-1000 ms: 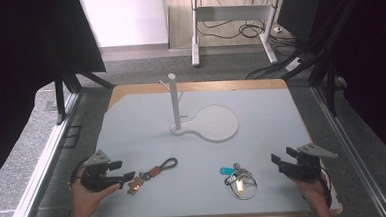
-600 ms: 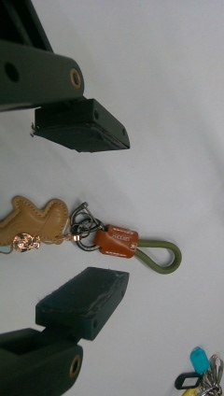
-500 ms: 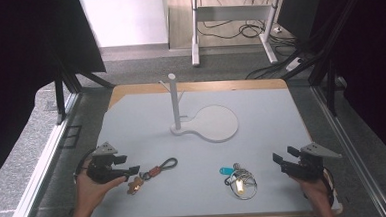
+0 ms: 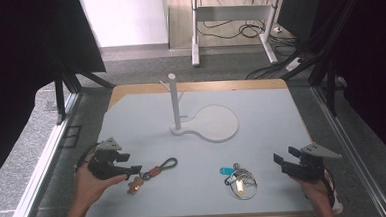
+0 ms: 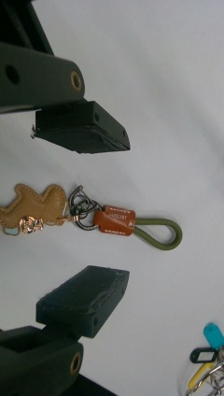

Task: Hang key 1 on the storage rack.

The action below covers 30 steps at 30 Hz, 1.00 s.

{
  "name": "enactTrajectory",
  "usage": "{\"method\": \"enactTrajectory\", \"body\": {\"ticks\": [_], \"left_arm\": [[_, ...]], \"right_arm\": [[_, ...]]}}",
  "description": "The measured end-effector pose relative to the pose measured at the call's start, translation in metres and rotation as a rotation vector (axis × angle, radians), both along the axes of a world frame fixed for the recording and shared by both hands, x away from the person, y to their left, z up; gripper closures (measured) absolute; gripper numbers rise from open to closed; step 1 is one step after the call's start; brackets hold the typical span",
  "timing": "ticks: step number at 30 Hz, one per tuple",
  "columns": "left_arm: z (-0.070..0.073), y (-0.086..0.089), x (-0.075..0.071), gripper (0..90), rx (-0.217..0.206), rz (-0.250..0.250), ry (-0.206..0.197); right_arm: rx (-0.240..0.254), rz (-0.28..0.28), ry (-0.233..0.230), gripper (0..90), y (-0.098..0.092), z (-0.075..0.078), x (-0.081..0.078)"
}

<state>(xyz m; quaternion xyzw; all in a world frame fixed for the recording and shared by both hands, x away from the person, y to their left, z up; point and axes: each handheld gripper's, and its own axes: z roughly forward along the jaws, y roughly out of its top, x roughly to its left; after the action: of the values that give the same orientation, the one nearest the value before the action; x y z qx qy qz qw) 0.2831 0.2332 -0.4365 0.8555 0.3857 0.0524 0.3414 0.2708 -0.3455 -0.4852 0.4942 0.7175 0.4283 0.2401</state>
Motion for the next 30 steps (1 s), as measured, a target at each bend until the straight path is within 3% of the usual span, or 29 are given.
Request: {"method": "enactTrajectory", "body": {"ticks": [3, 13, 19, 30], "left_arm": [[0.003, -0.002, 0.003, 33.0, -0.012, -0.020, 0.017], [0.013, -0.018, 0.013, 34.2, 0.054, -0.066, 0.039], [0.017, -0.020, 0.015, 34.7, 0.055, -0.079, 0.040], [0.014, -0.037, 0.029, 38.2, 0.151, -0.153, 0.080]], "right_arm": [[-0.013, 0.008, 0.004, 31.5, 0.002, 0.000, 0.000], [-0.024, 0.009, 0.008, 31.8, 0.005, -0.002, 0.002], [-0.033, 0.017, 0.000, 32.0, 0.009, 0.001, -0.001], [-0.062, 0.021, 0.012, 32.1, 0.014, -0.002, 0.001]]}}
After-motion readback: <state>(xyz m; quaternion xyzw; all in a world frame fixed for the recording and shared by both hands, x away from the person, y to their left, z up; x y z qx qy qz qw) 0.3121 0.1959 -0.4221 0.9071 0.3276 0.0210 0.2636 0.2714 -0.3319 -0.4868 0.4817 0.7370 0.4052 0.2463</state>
